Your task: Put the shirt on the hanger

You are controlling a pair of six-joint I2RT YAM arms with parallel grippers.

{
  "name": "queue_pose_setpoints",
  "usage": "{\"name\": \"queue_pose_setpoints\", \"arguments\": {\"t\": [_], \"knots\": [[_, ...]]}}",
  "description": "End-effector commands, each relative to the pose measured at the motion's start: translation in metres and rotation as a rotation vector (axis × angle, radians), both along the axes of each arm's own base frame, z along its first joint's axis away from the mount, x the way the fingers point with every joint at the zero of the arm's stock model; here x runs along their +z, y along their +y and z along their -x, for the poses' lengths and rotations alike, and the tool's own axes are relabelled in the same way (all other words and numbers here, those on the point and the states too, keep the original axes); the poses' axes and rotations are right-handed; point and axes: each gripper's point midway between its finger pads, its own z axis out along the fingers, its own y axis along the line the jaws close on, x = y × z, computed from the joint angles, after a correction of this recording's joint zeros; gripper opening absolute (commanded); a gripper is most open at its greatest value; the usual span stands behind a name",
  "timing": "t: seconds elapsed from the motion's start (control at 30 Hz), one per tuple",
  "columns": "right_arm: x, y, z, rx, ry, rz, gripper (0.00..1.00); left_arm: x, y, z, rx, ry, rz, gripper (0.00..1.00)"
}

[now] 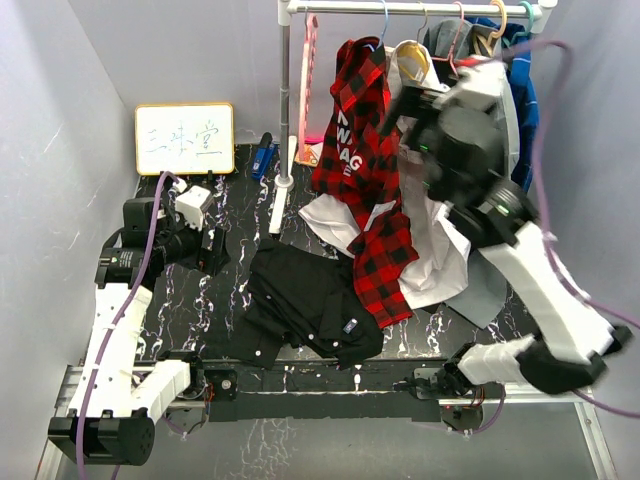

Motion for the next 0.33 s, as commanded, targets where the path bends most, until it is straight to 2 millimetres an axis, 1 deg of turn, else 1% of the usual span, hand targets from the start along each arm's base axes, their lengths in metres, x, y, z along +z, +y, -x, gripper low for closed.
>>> {"name": "queue_pose_setpoints", "arguments": {"t": [0.0,0.07,0.13,0.2,0.23,0.3], "knots": [[0.002,-0.062,0.06,-0.124,-0.037,-0.177,0.99,0.012,0.014,-0.003,0.122,-0.028,-0.013,0.98],[-0.002,-0.073,0.077,-0.109,-0.049,-0.195,0.98,0.013,0.024,-0.004,0.21,-0.03,-0.025,0.98],[-0.008,-0.08,0.088,-0.098,-0.039,-0.197,0.99,0.015,0.038,-0.005,0.325,-0.042,-0.037,0.98],[-0.017,-0.085,0.091,-0.111,-0.03,-0.173,0.99,0.017,0.048,-0.002,0.395,-0.054,-0.056,0.98],[-0.027,-0.089,0.091,-0.135,-0.01,-0.145,0.99,0.017,0.051,0.001,0.406,-0.055,-0.063,0.98],[-0.045,-0.102,0.089,-0.234,0.025,-0.106,0.99,0.018,0.055,0.006,0.432,-0.055,-0.07,0.98]]}}
